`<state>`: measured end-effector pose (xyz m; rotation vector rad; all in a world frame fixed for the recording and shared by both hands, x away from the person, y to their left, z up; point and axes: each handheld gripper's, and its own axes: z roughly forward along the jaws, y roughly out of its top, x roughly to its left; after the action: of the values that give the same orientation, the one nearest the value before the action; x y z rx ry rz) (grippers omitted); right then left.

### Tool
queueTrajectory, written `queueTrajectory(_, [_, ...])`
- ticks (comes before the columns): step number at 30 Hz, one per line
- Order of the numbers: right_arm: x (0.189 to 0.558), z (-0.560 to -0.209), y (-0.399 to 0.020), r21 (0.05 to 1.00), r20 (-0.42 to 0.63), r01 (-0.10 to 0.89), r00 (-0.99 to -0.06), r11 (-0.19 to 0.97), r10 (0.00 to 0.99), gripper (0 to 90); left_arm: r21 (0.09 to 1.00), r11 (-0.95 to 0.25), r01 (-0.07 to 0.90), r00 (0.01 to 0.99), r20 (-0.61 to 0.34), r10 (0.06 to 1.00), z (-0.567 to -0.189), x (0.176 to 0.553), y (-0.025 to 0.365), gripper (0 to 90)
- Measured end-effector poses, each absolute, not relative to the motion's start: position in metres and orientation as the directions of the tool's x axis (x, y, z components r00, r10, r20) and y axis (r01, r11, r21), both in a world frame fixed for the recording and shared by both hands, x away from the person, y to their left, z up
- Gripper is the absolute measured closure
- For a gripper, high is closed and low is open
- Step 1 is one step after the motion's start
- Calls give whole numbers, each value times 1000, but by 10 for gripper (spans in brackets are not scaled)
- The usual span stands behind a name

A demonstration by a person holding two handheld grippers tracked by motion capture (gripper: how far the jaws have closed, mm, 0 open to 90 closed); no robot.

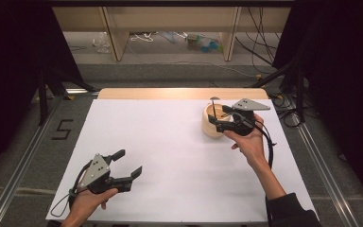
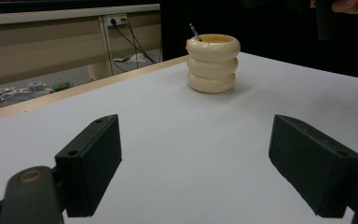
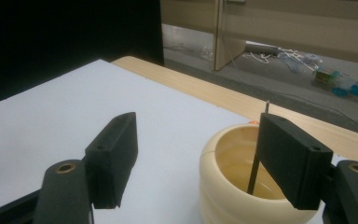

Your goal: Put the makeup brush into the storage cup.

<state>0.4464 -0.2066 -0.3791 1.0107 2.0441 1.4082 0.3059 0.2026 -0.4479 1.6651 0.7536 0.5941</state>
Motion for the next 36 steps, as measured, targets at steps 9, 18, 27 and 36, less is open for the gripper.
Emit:
queueTrajectory(9, [431,-382,-209,940,32,280,-645,197,764,276,976,-136,168,664,-10,748,-448,306,203,168])
queueTrajectory(18, [420,-385,-209,948,30,260,-650,184,759,281,976,-138,167,665,-8,747,-448,306,203,168])
queueTrajectory(27, [408,-387,-204,952,40,252,-664,173,747,255,976,-138,167,660,-7,751,-448,305,204,168])
queueTrajectory(36, [402,-390,-206,950,45,259,-666,174,745,246,977,-132,168,657,-11,754,-448,304,205,168])
